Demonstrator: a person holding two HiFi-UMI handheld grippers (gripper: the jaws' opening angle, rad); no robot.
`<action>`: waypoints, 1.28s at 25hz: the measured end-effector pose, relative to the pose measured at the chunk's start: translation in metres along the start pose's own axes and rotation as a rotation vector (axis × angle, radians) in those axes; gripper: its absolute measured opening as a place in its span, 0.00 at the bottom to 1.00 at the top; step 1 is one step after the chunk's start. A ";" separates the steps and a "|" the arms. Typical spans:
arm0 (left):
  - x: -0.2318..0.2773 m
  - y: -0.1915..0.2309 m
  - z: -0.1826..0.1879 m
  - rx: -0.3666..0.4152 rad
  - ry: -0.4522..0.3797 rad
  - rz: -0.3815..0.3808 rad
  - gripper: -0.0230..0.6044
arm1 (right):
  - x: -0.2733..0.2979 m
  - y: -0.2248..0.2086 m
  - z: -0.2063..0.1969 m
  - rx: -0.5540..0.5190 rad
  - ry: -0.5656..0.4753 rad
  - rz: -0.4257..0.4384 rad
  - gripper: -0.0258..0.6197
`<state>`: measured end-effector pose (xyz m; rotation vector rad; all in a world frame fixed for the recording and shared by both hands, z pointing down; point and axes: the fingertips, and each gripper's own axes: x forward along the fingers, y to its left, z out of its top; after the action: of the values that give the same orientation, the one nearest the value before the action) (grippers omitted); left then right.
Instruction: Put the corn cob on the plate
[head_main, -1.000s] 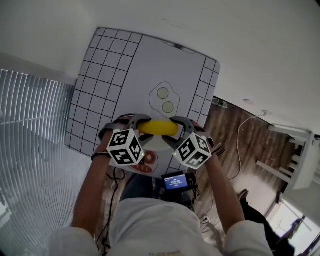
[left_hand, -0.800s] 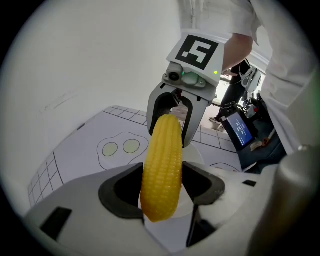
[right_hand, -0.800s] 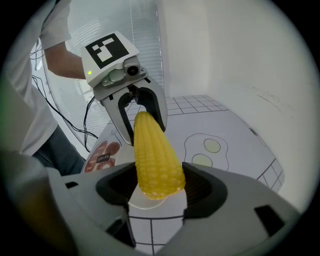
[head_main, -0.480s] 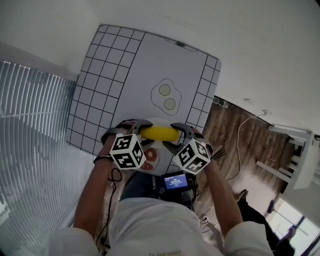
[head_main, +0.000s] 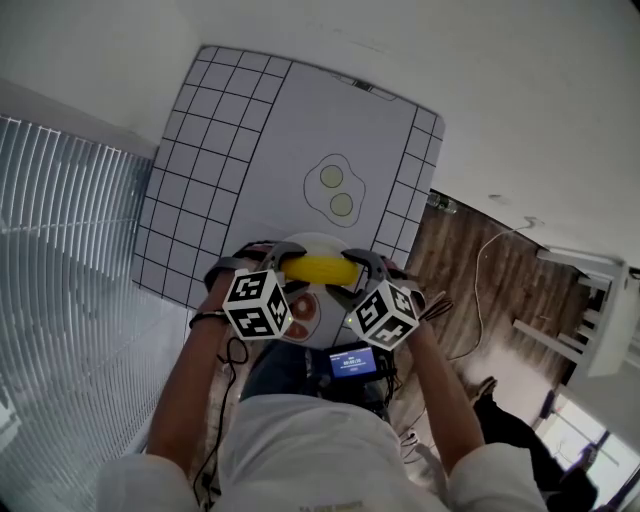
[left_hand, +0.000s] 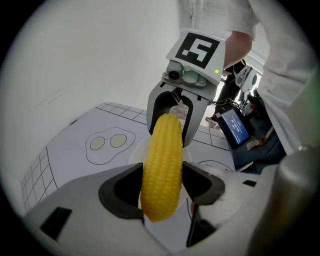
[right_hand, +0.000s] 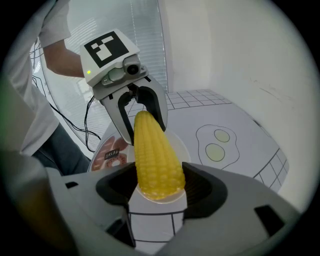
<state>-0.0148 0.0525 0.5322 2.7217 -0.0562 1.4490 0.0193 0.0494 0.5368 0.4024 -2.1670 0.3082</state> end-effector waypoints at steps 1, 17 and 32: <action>0.000 0.000 -0.001 0.000 -0.001 0.000 0.43 | 0.001 0.000 0.000 0.001 0.001 0.002 0.48; 0.016 -0.004 -0.019 -0.010 0.020 -0.014 0.43 | 0.020 0.006 -0.011 -0.031 0.045 0.010 0.47; 0.021 -0.002 -0.023 -0.013 0.018 -0.026 0.43 | 0.022 0.004 -0.011 -0.043 0.048 0.008 0.48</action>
<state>-0.0220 0.0562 0.5623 2.6878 -0.0290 1.4612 0.0137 0.0535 0.5603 0.3586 -2.1250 0.2726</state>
